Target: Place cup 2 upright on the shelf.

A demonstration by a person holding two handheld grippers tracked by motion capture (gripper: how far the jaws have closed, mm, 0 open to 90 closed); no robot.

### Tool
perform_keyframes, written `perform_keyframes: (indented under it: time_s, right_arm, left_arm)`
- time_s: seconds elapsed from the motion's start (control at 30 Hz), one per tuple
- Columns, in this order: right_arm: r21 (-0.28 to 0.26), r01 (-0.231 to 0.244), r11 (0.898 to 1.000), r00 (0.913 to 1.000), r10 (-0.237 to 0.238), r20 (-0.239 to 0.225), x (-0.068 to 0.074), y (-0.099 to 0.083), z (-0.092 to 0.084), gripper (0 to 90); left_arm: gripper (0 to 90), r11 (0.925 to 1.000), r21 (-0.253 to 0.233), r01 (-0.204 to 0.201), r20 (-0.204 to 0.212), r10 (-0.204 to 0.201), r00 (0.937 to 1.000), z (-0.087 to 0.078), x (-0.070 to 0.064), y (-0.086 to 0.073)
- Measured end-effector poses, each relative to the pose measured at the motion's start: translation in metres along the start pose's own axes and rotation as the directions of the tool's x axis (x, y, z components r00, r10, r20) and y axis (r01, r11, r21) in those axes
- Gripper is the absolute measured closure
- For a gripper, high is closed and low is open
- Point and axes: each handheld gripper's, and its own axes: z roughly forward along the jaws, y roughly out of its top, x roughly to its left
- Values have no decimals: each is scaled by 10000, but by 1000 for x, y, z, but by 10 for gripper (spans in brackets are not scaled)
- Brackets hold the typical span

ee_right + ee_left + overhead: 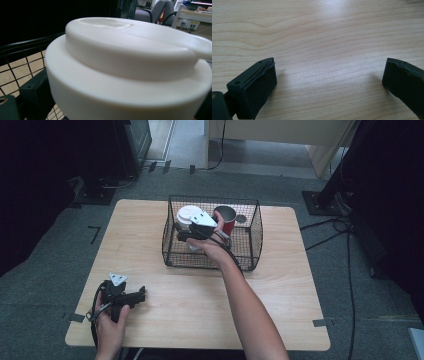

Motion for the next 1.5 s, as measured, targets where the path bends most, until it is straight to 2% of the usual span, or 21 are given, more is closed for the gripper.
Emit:
perform_keyframes:
  time_s: [0.3, 0.43, 0.67, 0.87, 1.03, 1.3, 1.5]
  right_arm:
    - [-472, 159, 9988, 9993, -174, -319, -9, 8, -10, 11]
    - [-637, 487, 9968, 9985, -503, -233, -6, 16, -16, 10]
    - [-921, 370, 9951, 9993, -377, -50, -8, 28, -25, 10]
    - [-1083, 602, 9923, 9982, -606, 4, -10, 34, -39, 10]
    - [-1251, 448, 9911, 9990, -444, 63, -15, 37, -50, 10]
    - [-1092, 267, 9937, 9993, -236, 293, -25, 31, -67, 10]
    - [-1141, 139, 9934, 9995, -104, 311, -26, 28, -78, 10]
  left_arm:
    - [0, 10000, 10, -17, -5, 17, 10000, 0, 0, 0]
    - [0, 10000, 3, -13, -6, 13, 10000, 0, 0, 0]
    - [0, 10000, -7, -22, -10, 22, 10000, 0, 0, 0]
    - [0, 10000, 10, -25, -7, 25, 10000, 0, 0, 0]
    - [0, 10000, 12, -19, -2, 19, 10000, 0, 0, 0]
    - [0, 10000, 3, -14, -6, 14, 10000, 0, 0, 0]
    - [0, 10000, 1, -4, -4, 4, 10000, 0, 0, 0]
